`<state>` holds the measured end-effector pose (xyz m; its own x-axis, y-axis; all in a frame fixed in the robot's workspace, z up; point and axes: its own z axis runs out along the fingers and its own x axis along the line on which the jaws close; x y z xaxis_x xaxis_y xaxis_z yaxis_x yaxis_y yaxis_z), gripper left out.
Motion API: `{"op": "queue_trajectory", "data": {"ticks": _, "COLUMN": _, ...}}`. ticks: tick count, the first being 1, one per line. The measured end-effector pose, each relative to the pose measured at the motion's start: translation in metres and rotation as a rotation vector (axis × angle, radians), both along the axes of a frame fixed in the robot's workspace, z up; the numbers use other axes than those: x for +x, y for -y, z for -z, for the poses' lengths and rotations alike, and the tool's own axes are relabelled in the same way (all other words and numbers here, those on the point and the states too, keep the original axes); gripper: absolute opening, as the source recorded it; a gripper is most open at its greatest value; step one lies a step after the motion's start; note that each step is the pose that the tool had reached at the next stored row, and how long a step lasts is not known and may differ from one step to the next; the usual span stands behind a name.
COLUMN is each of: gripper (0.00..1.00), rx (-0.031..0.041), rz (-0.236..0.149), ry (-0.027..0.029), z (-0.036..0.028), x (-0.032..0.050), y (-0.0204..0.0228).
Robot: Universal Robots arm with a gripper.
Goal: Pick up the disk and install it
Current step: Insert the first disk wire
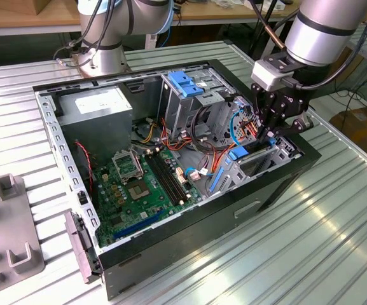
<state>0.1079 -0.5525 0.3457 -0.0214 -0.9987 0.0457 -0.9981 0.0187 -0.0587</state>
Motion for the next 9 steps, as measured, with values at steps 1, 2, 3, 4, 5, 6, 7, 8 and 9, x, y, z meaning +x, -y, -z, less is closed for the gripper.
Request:
{"op": "queue_trajectory", "data": {"ticks": 1, "gripper": 0.16, "rx": 0.0, "rz": 0.001, "ry": 0.0, "z": 0.0004, "x": 0.0, "y": 0.0002}}
{"op": "queue_trajectory", "data": {"ticks": 2, "gripper": 0.16, "rx": 0.0001, "rz": 0.002, "ry": 0.0, "z": 0.0006, "x": 0.0, "y": 0.0003}}
{"op": "queue_trajectory", "data": {"ticks": 3, "gripper": 0.16, "rx": 0.0002, "rz": 0.002, "ry": 0.0, "z": 0.0006, "x": 0.0, "y": 0.0003}}
{"op": "queue_trajectory", "data": {"ticks": 4, "gripper": 0.16, "rx": 0.0002, "rz": 0.002, "ry": 0.0, "z": 0.0006, "x": 0.0, "y": 0.0003}}
{"op": "queue_trajectory", "data": {"ticks": 5, "gripper": 0.16, "rx": 0.0004, "rz": 0.003, "ry": 0.0, "z": 0.0005, "x": 0.0, "y": 0.0003}}
{"op": "queue_trajectory", "data": {"ticks": 6, "gripper": 0.16, "rx": 0.0007, "rz": 0.003, "ry": 0.0001, "z": 0.0004, "x": 0.0, "y": 0.0003}}
{"op": "queue_trajectory", "data": {"ticks": 7, "gripper": 0.16, "rx": 0.0008, "rz": 0.003, "ry": 0.0, "z": 0.0002, "x": 0.0, "y": 0.0003}}
{"op": "queue_trajectory", "data": {"ticks": 8, "gripper": 0.16, "rx": 0.0006, "rz": 0.004, "ry": 0.0001, "z": -0.0002, "x": 0.0, "y": 0.0003}}
{"op": "queue_trajectory", "data": {"ticks": 9, "gripper": 0.16, "rx": 0.0003, "rz": 0.004, "ry": 0.0, "z": -0.001, "x": 0.0, "y": 0.0003}}
